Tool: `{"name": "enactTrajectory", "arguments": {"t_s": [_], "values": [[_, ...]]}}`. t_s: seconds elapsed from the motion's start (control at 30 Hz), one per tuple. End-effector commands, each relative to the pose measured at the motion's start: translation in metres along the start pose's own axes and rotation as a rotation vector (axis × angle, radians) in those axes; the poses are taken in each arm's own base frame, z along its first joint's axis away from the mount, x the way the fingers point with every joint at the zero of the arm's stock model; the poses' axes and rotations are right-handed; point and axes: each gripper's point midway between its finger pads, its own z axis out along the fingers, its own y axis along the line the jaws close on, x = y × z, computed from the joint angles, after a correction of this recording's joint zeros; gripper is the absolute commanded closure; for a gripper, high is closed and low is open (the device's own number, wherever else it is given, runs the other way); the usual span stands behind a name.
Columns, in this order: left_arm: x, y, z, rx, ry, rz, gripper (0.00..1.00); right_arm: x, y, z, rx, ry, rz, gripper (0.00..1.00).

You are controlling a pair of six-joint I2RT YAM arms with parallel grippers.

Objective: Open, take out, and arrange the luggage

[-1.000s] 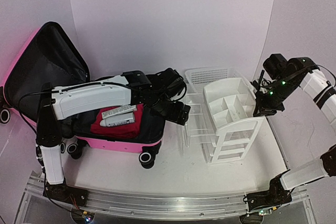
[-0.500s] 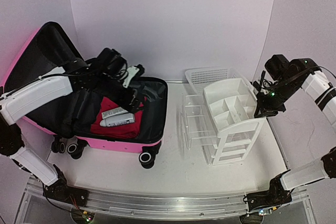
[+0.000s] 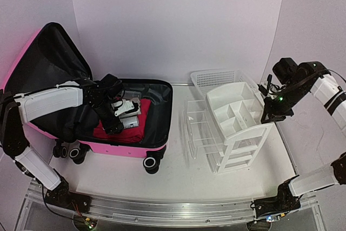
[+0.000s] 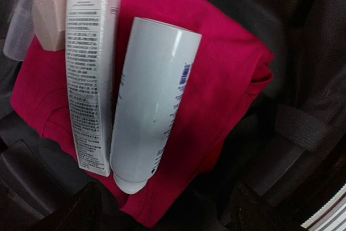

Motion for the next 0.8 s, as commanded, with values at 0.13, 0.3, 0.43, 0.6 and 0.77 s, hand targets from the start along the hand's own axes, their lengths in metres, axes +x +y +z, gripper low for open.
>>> {"name": "enactTrajectory", "arguments": {"t_s": [0.13,0.3,0.43,0.6,0.77], "values": [[-0.016,0.031,0.019,-0.073,-0.1,0.103,0.23,-0.008,0.004,-0.013,-0.017,-0.093,-0.063,1.0],[-0.014,0.028,0.035,-0.064,-0.081,0.137,0.25,-0.008,0.005,-0.015,-0.022,-0.1,-0.056,1.0],[-0.018,0.027,0.044,-0.046,-0.086,0.151,0.31,-0.009,0.004,-0.017,-0.021,-0.108,-0.052,1.0],[-0.015,0.028,0.062,-0.044,-0.038,0.16,0.36,-0.009,0.005,-0.017,-0.024,-0.108,-0.046,1.0],[-0.009,0.03,0.074,-0.058,0.012,0.159,0.38,-0.01,0.006,-0.017,-0.028,-0.106,-0.043,1.0]]}}
